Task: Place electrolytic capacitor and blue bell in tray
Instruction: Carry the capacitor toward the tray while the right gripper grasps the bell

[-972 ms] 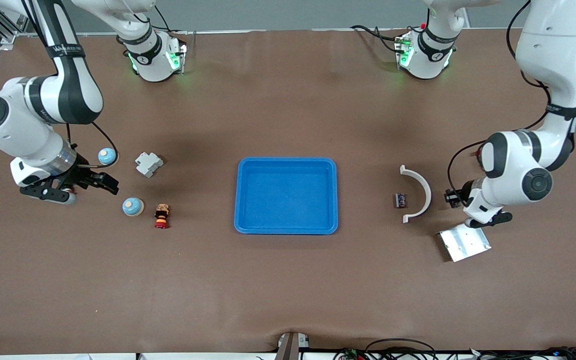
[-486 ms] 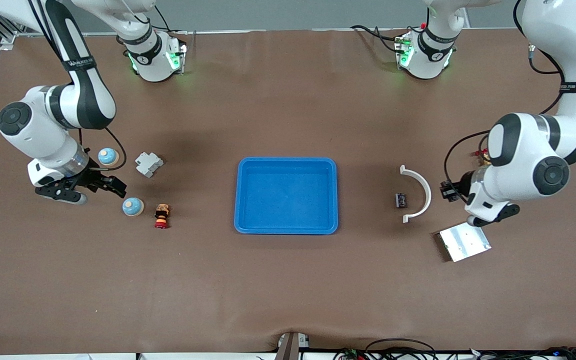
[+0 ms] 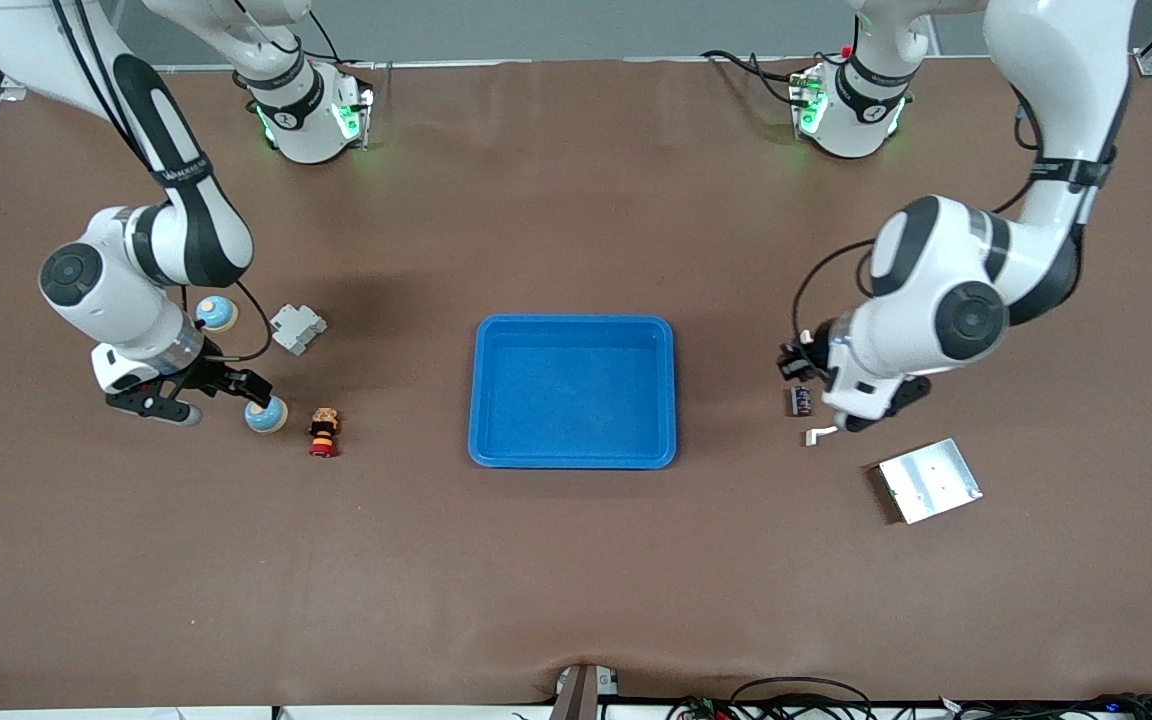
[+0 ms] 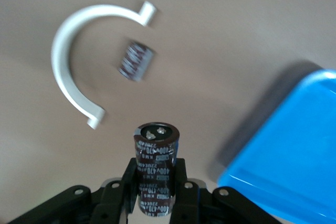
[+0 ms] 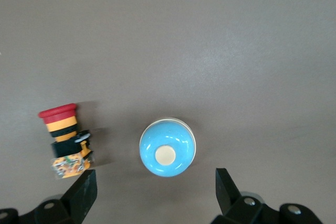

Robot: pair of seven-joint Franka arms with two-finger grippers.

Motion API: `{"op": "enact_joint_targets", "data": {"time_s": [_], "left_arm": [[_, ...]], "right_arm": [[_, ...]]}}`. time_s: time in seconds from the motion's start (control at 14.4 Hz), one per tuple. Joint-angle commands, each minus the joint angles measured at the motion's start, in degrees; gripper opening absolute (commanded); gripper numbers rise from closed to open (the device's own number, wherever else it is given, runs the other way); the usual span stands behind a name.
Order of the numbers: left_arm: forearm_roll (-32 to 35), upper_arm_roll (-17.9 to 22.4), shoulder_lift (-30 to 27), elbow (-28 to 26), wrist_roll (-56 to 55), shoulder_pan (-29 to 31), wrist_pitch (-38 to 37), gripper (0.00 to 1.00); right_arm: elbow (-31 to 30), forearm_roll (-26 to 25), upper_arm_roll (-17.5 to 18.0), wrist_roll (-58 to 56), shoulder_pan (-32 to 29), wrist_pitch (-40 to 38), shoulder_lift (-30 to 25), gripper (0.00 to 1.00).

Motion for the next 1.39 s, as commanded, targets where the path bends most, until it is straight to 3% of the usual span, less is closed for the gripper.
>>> {"op": "enact_joint_targets", "data": {"time_s": [0.0, 0.62, 1.04, 1.32], "left_arm": [[-0.8, -1.3, 2.5, 2.3, -5.6, -3.7, 1.0, 0.10], [3.9, -0.8, 15.5, 10.3, -10.7, -16.1, 4.7, 0.14], [9.1, -0.8, 20.5, 10.5, -16.5, -17.6, 9.0, 0.14], [8.8, -0.8, 20.5, 10.6, -29.7, -18.0, 12.0, 0.14]], "right_arm": [[2.3, -0.6, -0.1, 0.0, -0.3, 0.0, 2.4, 1.00], [2.9, -0.6, -0.1, 0.2, -0.1, 2.3, 6.0, 1.00], [3.0, -0.6, 0.0, 0.4, 0.7, 2.4, 6.9, 1.00], [3.0, -0.6, -0.1, 0.3, 0.7, 2.6, 7.9, 1.00]]}}
